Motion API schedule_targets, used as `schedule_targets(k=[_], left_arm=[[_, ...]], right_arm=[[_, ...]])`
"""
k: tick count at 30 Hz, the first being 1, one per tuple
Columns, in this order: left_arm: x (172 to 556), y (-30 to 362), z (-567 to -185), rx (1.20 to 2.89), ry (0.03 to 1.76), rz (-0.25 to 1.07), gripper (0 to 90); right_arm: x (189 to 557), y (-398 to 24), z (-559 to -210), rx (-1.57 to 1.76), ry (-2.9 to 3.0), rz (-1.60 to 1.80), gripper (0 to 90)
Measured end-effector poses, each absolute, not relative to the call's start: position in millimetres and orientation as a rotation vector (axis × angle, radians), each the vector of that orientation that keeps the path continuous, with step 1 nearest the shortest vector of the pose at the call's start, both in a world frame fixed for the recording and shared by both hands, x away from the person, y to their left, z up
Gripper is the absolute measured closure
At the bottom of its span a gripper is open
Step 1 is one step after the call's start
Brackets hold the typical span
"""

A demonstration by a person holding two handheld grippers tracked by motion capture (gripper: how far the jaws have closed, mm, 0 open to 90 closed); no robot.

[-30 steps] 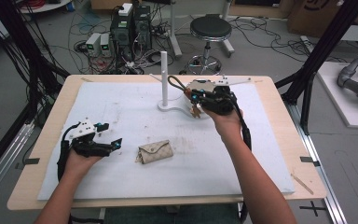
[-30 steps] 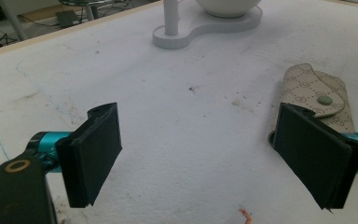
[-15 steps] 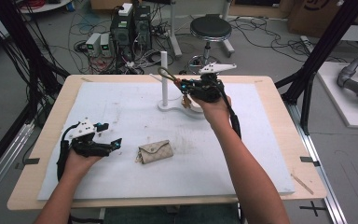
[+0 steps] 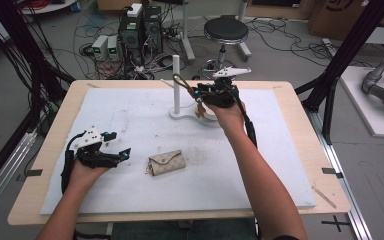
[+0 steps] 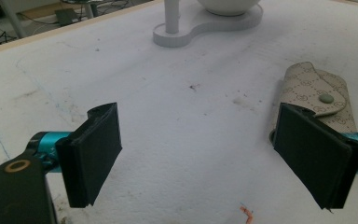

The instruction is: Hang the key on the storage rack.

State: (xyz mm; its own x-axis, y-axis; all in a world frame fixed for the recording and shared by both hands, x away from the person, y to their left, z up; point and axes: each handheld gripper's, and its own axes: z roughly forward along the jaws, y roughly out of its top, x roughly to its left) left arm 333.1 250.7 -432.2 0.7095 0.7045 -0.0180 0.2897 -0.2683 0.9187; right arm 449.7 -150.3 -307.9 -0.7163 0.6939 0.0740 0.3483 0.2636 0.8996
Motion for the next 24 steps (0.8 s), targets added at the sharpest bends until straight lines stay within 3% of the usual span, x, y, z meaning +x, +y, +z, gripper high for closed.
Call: schedule_targets(k=[8,24], left_arm=[[333,250,-432,1.854,0.770,0.488,15.1],[332,250,-431,1.857,0.782,0.489,15.1]], right_arm=[[431,-164,-305,0.956,2.190,1.351,37.0],[366,-218,-339,0.939,2.139,1.390,33.9]])
